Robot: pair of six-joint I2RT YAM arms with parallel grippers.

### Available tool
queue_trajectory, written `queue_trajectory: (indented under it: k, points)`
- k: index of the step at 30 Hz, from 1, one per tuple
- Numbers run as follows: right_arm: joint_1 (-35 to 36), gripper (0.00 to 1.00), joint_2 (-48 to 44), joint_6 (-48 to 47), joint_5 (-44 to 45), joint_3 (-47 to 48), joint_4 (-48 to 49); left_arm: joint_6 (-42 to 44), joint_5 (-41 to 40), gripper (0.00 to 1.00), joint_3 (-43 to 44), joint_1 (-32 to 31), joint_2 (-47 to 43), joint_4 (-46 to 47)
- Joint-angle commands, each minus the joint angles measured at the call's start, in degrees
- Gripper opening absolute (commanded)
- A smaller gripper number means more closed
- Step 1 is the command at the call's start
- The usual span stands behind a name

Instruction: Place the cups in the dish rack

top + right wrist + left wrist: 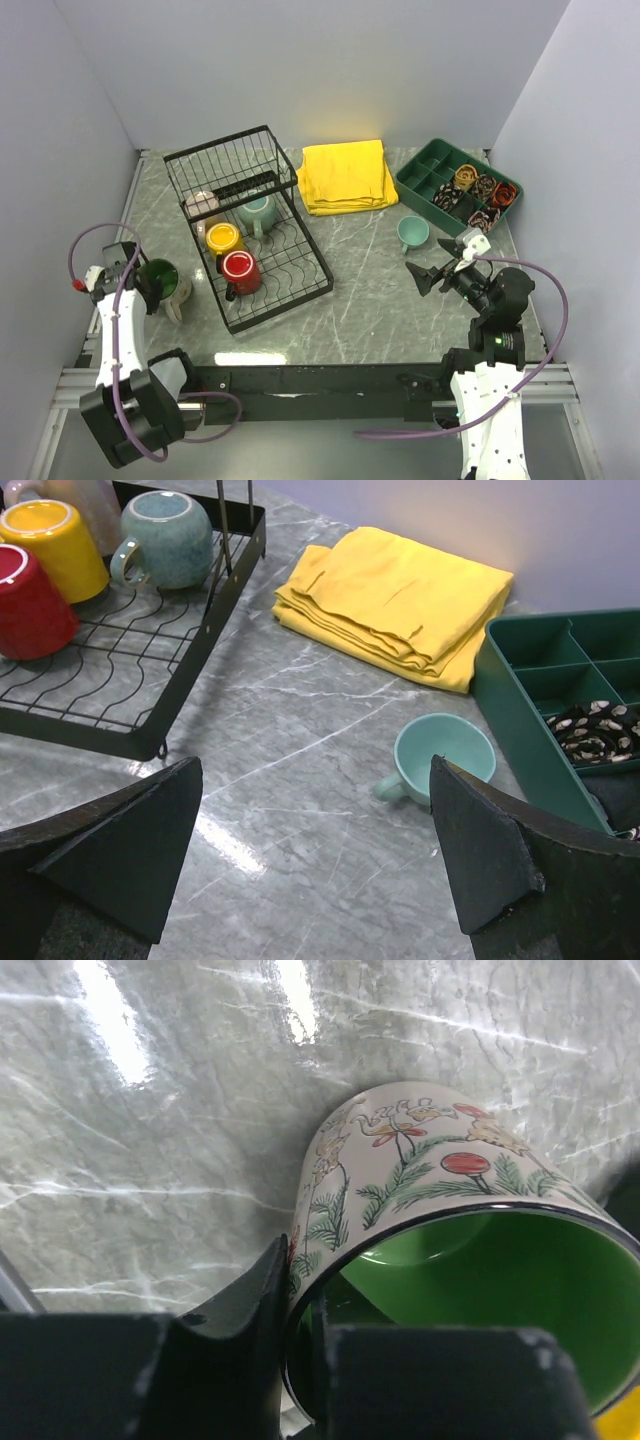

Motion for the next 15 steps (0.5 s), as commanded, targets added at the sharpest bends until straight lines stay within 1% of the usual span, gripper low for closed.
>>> queue_trajectory:
  k: [1,2,6,9,12,13,15]
  points:
    - [-0.5,1.00,-0.4,-0.2,0.2,2.4,0.8,0.2,-0.4,0.03,3.4,0.2,-7.5,3.3]
    - [-0.5,1.00,-0.4,-0.2,0.2,2.4,0.9,0.2,-0.8,0.01,3.9,0.2,-8.7,3.7]
    - [-0.6,1.00,-0.4,-0.2,0.1,2.4,0.9,0.5,-0.9,0.01,6.0,0.3,-10.8,3.7]
    - [-0.6,1.00,-0.4,-0.3,0.1,2.4,0.7,0.9,0.9,0.01,8.0,0.4,-11.8,3.7]
    - [-0.6,1.00,-0.3,-0.2,-0.3,2.3,0.9,3.3,4.3,0.01,12.9,1.3,-11.2,5.3]
    - [-0.6,1.00,0.0,-0.2,-0.4,2.3,1.0,4.7,5.0,0.01,16.6,1.6,-10.4,5.6]
    - [-0.6,1.00,0.3,-0.1,-0.8,2.3,1.1,5.9,6.9,0.01,21.2,2.5,-8.9,5.4]
